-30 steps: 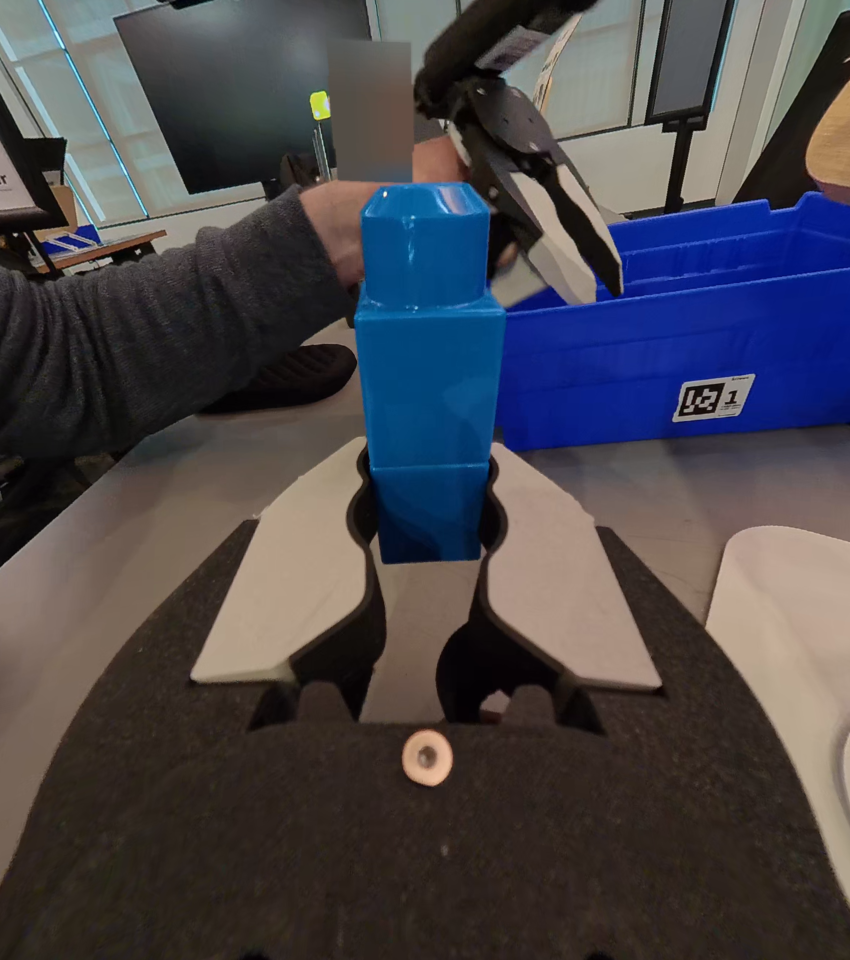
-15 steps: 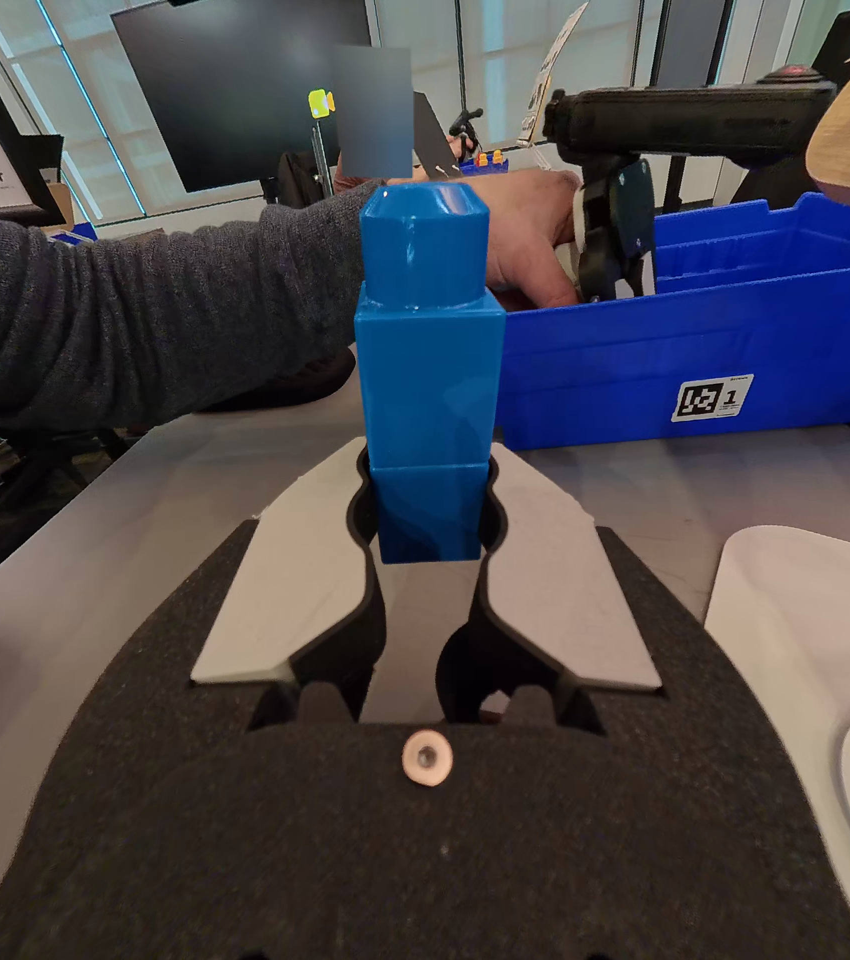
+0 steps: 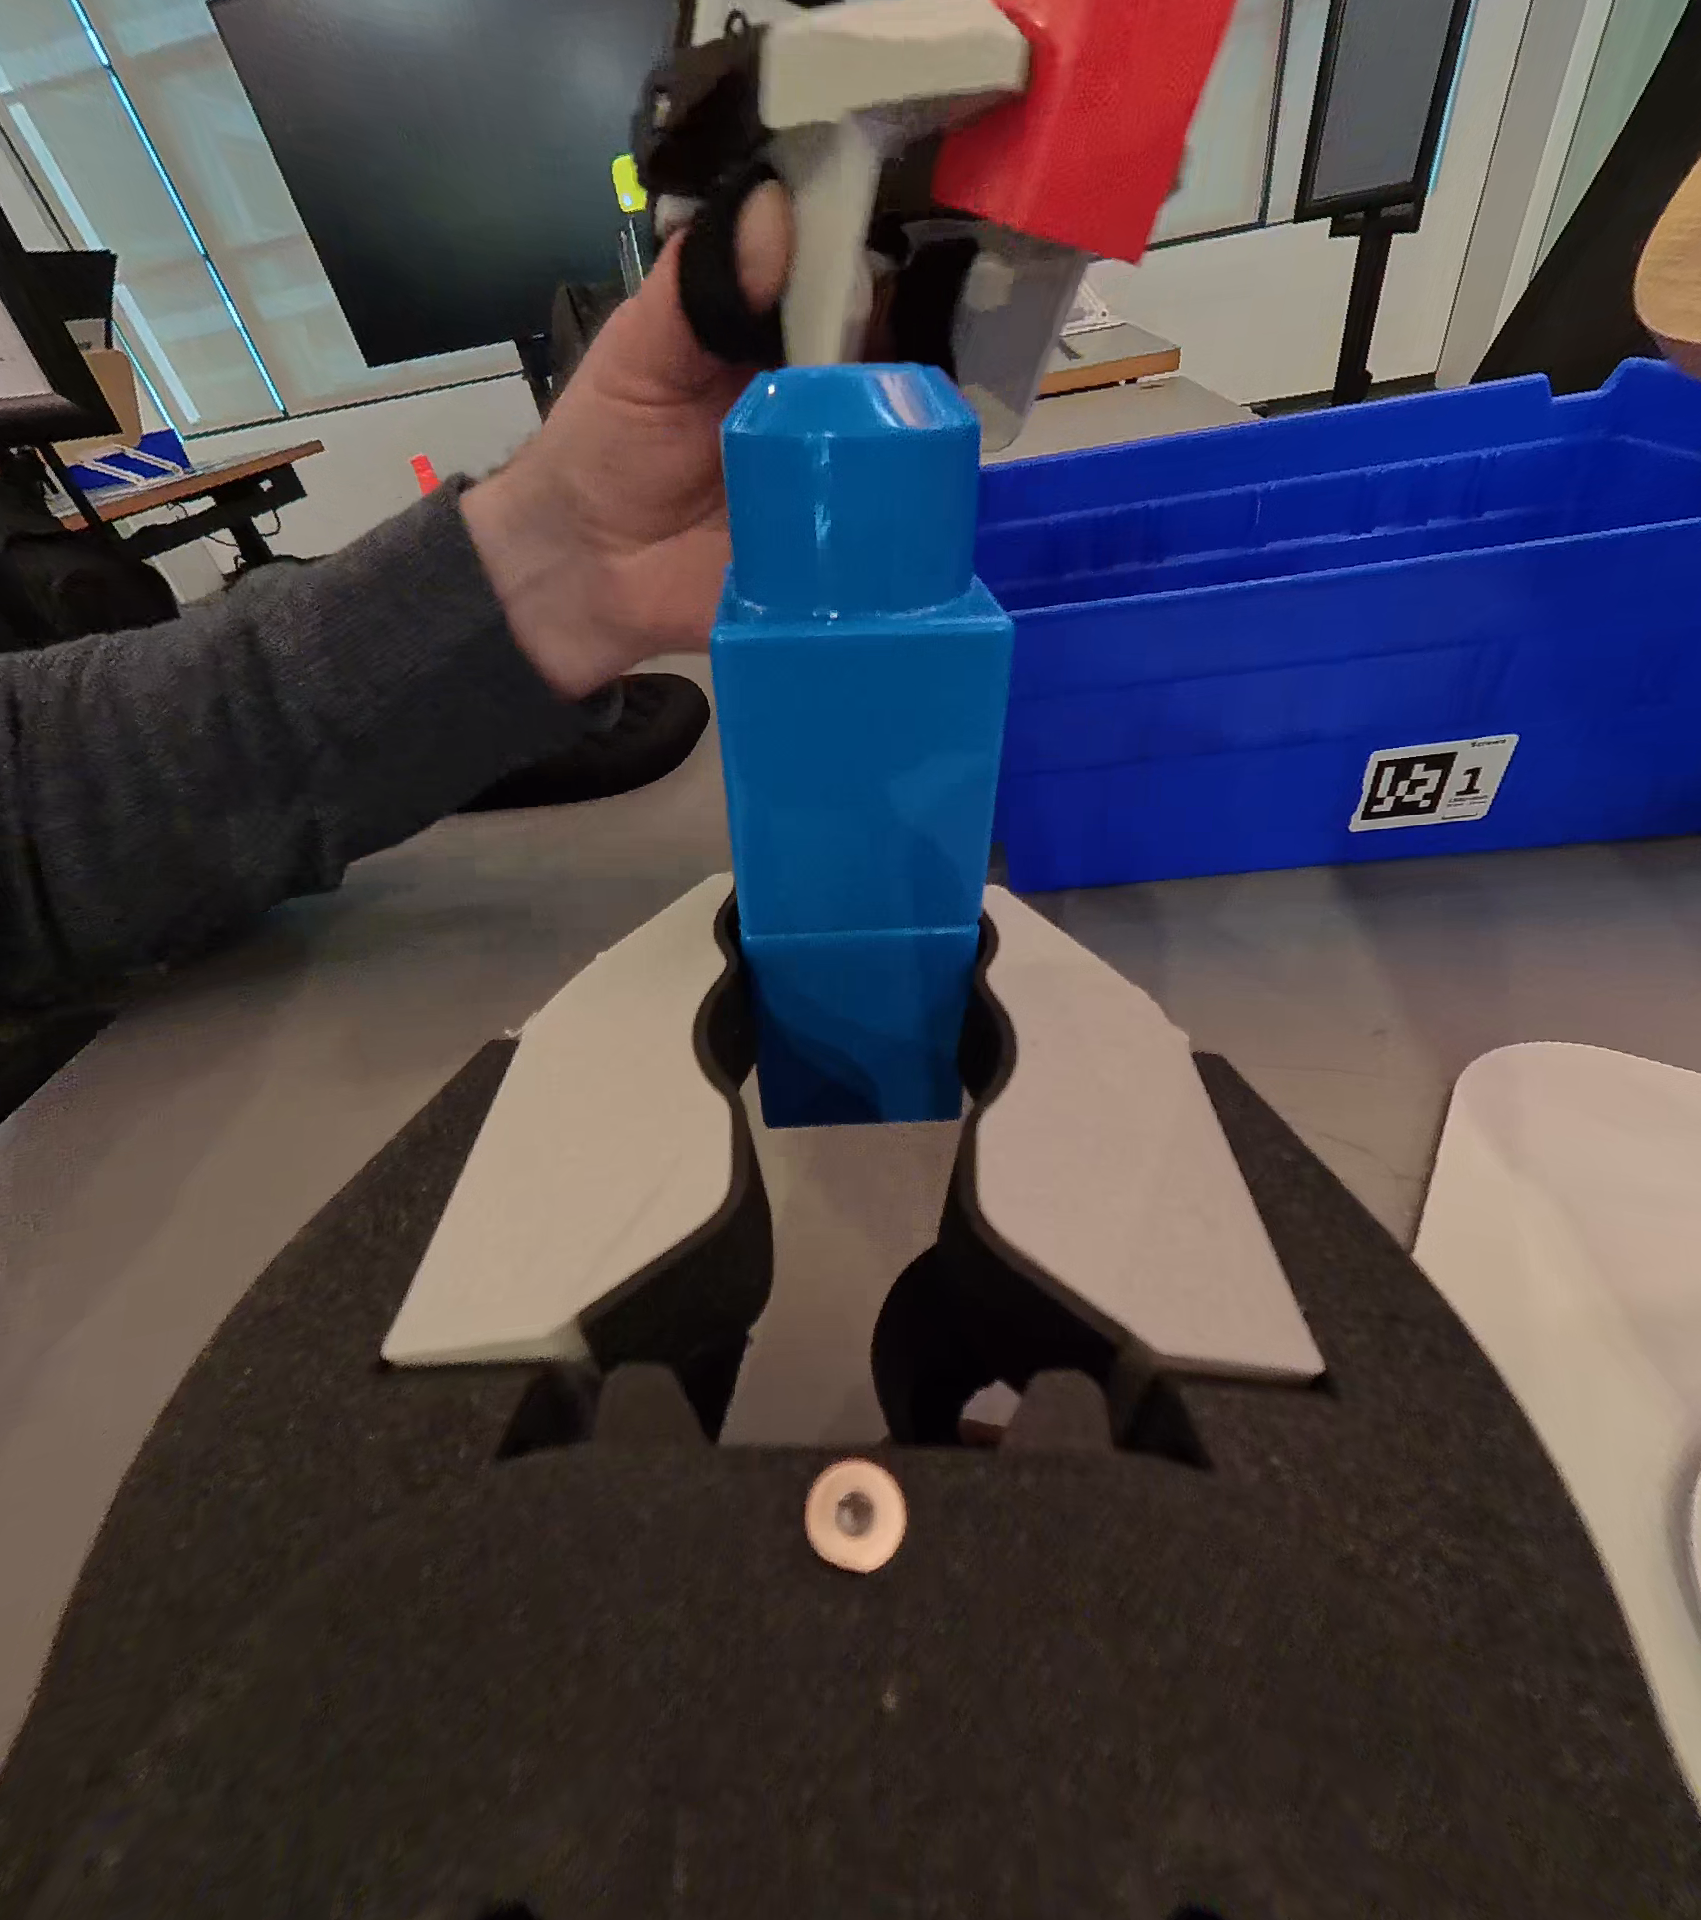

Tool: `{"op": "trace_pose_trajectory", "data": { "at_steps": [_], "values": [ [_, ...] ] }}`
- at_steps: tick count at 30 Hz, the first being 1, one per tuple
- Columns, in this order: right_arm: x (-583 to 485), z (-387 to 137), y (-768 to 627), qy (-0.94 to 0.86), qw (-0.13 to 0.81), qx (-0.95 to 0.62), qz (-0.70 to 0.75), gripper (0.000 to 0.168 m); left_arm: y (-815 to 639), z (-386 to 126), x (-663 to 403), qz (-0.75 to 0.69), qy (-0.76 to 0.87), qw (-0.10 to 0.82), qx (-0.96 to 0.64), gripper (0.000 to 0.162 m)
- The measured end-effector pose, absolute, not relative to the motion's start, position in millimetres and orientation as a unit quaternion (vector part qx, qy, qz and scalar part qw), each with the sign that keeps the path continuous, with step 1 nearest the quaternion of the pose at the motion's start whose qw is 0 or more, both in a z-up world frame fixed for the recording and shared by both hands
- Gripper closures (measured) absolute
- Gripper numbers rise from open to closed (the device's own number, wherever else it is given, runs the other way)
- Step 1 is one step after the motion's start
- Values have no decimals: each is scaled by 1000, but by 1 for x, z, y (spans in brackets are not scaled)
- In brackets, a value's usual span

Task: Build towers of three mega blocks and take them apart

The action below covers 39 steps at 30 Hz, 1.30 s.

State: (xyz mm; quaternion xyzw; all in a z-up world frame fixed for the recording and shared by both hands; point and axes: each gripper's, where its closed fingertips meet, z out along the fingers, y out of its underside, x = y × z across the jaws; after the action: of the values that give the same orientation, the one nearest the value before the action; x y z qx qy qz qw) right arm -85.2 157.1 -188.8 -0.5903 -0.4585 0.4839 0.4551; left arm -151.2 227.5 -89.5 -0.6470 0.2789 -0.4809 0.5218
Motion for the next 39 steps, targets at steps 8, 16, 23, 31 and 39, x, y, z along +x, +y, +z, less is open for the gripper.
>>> {"op": "trace_pose_trajectory", "data": {
  "at_steps": [8,16,23,31,39],
  "values": [
    [-85,-188,156,-458,452,-588,490,133,182,-91,-64,-581,322,512,-545,126],
    [-85,-188,156,-458,450,-587,493,133,172,-99,-43,-601,352,489,-525,126],
    [-84,-187,157,-453,451,-588,496,133,170,-106,-42,-613,353,481,-518,126],
    [-85,-189,156,-459,446,-588,494,133,166,-112,-43,-605,375,478,-514,126],
    [-86,-190,154,-466,443,-588,490,133,164,-117,-45,-584,404,471,-524,126]
  ]
}}
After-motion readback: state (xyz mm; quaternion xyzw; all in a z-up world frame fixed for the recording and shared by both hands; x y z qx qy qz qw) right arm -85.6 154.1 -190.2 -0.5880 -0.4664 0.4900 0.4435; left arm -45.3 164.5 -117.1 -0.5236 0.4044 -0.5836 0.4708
